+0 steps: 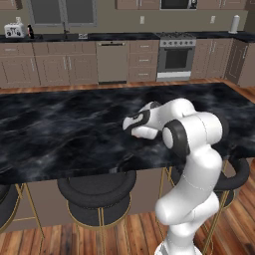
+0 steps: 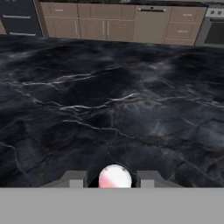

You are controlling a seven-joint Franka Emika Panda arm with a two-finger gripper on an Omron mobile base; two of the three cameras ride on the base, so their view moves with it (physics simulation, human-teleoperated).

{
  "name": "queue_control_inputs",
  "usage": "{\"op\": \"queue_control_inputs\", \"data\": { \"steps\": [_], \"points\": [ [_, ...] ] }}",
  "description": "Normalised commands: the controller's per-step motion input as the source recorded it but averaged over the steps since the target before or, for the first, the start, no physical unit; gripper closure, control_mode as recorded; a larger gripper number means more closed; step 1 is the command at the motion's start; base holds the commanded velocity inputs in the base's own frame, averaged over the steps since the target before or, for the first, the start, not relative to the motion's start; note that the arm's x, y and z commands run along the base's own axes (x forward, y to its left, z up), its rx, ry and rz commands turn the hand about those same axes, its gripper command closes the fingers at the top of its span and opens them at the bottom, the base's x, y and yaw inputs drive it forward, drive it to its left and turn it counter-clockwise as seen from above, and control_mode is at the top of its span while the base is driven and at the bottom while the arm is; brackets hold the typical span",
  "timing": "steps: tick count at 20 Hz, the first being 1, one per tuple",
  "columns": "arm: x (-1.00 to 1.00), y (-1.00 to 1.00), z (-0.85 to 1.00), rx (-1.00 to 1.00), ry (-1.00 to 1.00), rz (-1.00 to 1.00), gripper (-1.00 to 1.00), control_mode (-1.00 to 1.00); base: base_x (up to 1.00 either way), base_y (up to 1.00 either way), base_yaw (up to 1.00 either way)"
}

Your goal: Place the large bottle from the dining counter next to the other large bottle outside the sink, and place the small bottle from the dining counter next to the other small bottle inside the sink.

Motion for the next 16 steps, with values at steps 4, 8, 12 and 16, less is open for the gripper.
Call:
{"op": "queue_control_inputs", "data": {
  "steps": [4,8,12,16],
  "points": [
    [-0.13,-0.01,0.00,0.00,-0.01,0.01,1.00,-1.00,0.00,0.00,0.00],
    [-0.06,0.00,0.00,0.00,0.00,0.00,1.00,1.00,-0.03,0.00,0.00],
    [0.00,0.00,0.00,0.00,0.00,0.00,1.00,1.00,-0.45,-0.01,0.02],
    [0.00,0.00,0.00,0.00,0.00,0.00,1.00,1.00,-0.65,0.00,0.02]
  ]
}}
